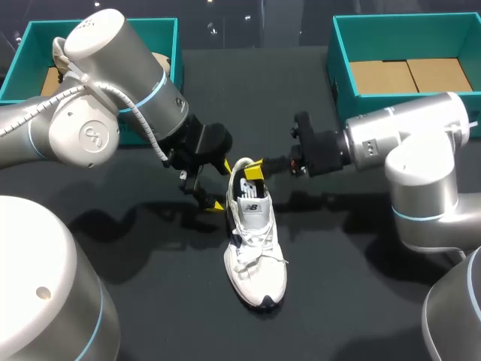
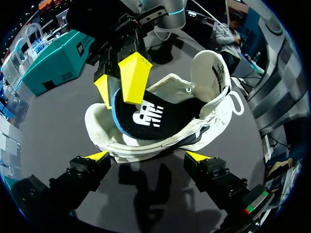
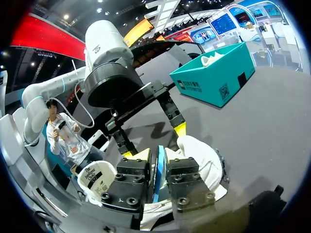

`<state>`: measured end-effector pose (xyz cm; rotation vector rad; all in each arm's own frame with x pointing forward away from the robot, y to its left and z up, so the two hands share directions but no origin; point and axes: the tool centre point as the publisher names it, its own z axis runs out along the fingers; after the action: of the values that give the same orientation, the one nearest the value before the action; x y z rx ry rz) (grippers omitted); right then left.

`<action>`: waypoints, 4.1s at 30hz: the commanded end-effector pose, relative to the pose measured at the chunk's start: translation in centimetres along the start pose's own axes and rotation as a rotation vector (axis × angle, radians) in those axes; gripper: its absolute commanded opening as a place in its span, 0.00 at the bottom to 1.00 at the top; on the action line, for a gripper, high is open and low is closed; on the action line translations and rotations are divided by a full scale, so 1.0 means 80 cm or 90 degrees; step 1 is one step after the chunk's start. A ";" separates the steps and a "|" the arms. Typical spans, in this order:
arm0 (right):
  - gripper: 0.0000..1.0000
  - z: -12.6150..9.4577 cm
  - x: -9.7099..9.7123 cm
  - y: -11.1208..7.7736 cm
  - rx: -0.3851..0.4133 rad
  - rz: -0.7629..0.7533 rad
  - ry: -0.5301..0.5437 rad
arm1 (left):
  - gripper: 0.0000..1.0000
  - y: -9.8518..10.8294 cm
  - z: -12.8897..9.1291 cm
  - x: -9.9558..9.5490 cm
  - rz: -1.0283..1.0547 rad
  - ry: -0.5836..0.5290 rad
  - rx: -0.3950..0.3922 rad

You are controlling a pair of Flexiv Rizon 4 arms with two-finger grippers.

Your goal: Take the shoe out of the shoebox, open the shoe tongue, remove and reinsert the insole, then place the shoe into the shoebox

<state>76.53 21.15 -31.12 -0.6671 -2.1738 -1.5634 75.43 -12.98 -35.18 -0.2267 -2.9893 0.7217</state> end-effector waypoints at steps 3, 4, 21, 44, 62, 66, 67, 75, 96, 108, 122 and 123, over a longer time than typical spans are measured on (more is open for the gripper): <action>0.00 0.010 -0.007 -0.011 0.014 0.020 -0.002 | 1.00 0.000 0.001 0.000 0.000 -0.001 -0.002; 0.00 0.010 -0.006 -0.014 0.016 0.024 -0.002 | 1.00 0.000 0.001 0.000 0.000 -0.001 -0.002; 0.40 -0.006 0.007 -0.013 0.019 0.022 -0.031 | 1.00 0.000 -0.006 0.003 0.007 0.000 0.003; 0.38 -0.095 -0.022 -0.013 0.091 0.106 -0.153 | 1.00 0.071 -0.088 0.034 0.038 0.024 -0.019; 0.03 -0.178 -0.008 0.010 0.223 0.218 -0.311 | 1.00 0.134 -0.191 0.023 0.151 0.081 -0.041; 0.00 -0.184 0.008 0.025 0.253 0.233 -0.374 | 1.00 0.139 -0.198 0.021 0.164 0.090 -0.058; 0.00 -0.182 0.013 0.030 0.265 0.246 -0.394 | 1.00 0.139 -0.198 0.021 0.164 0.090 -0.058; 0.00 -0.181 0.027 0.042 0.302 0.287 -0.472 | 1.00 0.139 -0.198 0.021 0.164 0.090 -0.058; 0.00 -0.066 0.038 0.035 0.236 0.339 -0.720 | 1.00 0.139 -0.198 0.021 0.164 0.090 -0.058; 0.00 -0.054 0.039 0.034 0.232 0.335 -0.733 | 1.00 0.139 -0.198 0.021 0.164 0.090 -0.058; 0.00 -0.019 0.030 0.002 0.229 0.332 -0.782 | 1.00 0.139 -0.198 0.021 0.164 0.090 -0.058; 0.00 -0.019 0.030 0.002 0.229 0.332 -0.782 | 1.00 0.139 -0.198 0.021 0.164 0.090 -0.058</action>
<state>74.69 19.51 -28.89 -2.2030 -2.5061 -0.4259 76.64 4.08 -26.21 -0.6464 -2.8898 0.5625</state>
